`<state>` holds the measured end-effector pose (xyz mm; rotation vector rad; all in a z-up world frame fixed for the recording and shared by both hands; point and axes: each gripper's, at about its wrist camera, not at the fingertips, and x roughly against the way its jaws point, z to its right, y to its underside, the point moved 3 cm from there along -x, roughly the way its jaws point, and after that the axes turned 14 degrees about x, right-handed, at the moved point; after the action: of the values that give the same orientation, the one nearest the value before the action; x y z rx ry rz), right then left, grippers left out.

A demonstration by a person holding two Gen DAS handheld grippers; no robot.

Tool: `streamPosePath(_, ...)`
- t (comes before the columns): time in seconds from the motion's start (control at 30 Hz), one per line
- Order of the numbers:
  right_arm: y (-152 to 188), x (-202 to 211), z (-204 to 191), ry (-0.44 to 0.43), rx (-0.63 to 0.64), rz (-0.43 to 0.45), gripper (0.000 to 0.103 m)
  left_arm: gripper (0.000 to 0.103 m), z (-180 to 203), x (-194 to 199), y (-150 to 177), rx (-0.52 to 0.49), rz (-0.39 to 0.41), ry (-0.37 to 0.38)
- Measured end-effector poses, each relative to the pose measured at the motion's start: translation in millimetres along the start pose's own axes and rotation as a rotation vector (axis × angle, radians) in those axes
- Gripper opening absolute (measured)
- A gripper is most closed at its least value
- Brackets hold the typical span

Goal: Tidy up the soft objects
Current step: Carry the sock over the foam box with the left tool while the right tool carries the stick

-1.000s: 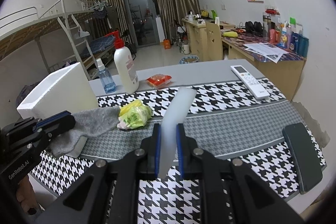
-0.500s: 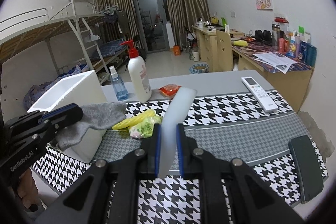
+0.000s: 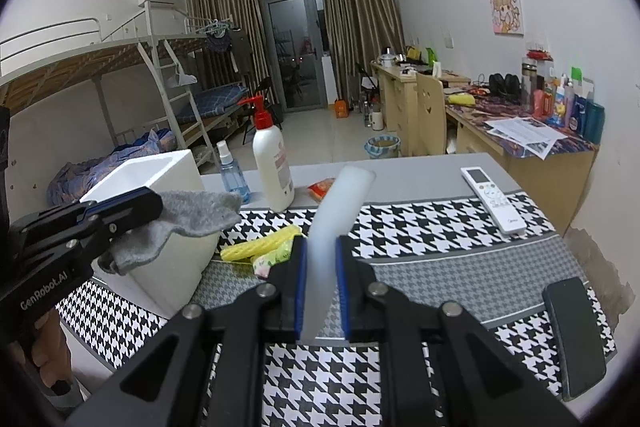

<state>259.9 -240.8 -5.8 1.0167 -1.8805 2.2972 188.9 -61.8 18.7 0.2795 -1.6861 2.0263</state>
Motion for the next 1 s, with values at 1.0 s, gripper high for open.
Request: streamPosePath(1.0, -31, 5, -12, -0.022, 0.06, 0.057, 0.018, 0.006, -8, 9, -27, -0.002, 0.06, -0.023)
